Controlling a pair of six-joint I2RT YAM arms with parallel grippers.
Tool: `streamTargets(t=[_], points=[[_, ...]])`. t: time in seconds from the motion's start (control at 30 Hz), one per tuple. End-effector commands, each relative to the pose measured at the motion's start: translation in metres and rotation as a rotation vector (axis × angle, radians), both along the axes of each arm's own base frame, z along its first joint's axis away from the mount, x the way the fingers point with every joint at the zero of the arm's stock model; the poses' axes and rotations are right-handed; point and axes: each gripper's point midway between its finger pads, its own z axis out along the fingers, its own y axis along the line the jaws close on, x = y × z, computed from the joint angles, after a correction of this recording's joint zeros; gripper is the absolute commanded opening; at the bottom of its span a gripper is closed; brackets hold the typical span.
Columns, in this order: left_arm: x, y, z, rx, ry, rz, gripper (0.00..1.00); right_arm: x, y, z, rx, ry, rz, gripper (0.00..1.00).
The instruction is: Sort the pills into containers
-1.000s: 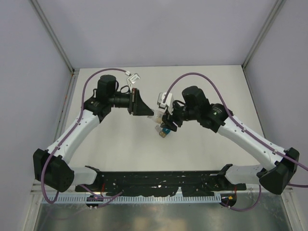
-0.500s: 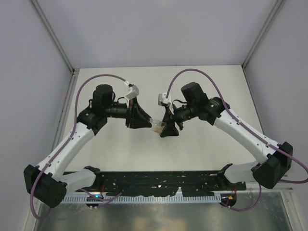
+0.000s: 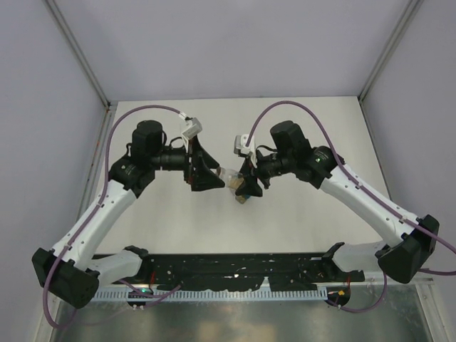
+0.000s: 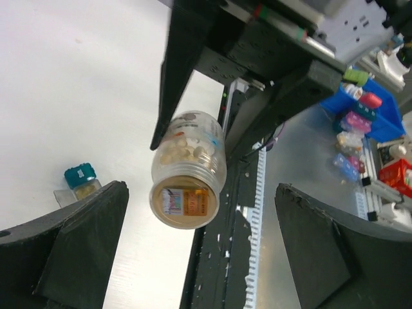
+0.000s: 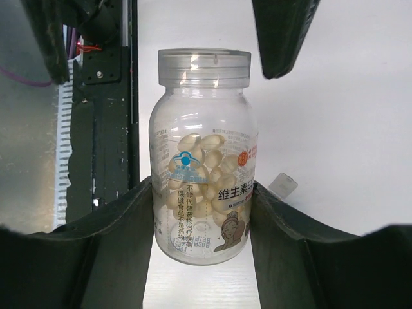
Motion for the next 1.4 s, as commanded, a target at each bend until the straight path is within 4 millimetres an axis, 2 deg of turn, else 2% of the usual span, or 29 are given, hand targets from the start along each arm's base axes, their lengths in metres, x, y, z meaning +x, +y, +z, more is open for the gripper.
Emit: streamTargets(t=[0.0,0.17,0.27,0.47,0.67,1.03,1.37], points=[[0.022,0.003,0.034,-0.061,0.087,0.108,0.99,0.012,0.000,0.021,0.023,-0.175,-0.067,0.06],[0.043,0.004,0.025,-0.012,0.260,0.198,1.00,0.025,-0.003,0.022,-0.019,-0.276,-0.157,0.06],[0.048,0.001,0.018,0.004,0.309,0.196,1.00,0.039,-0.007,0.022,-0.050,-0.335,-0.235,0.06],[0.050,-0.004,0.015,-0.007,0.374,0.177,0.91,0.051,-0.011,0.026,-0.057,-0.393,-0.313,0.06],[0.051,-0.008,0.010,-0.014,0.418,0.163,0.75,0.052,-0.009,0.026,-0.059,-0.391,-0.315,0.06],[0.053,-0.009,0.002,-0.014,0.418,0.156,0.63,0.048,-0.005,0.025,-0.054,-0.371,-0.289,0.06],[0.044,-0.012,-0.004,-0.013,0.376,0.084,0.35,0.040,0.000,0.028,-0.033,-0.342,-0.249,0.06]])
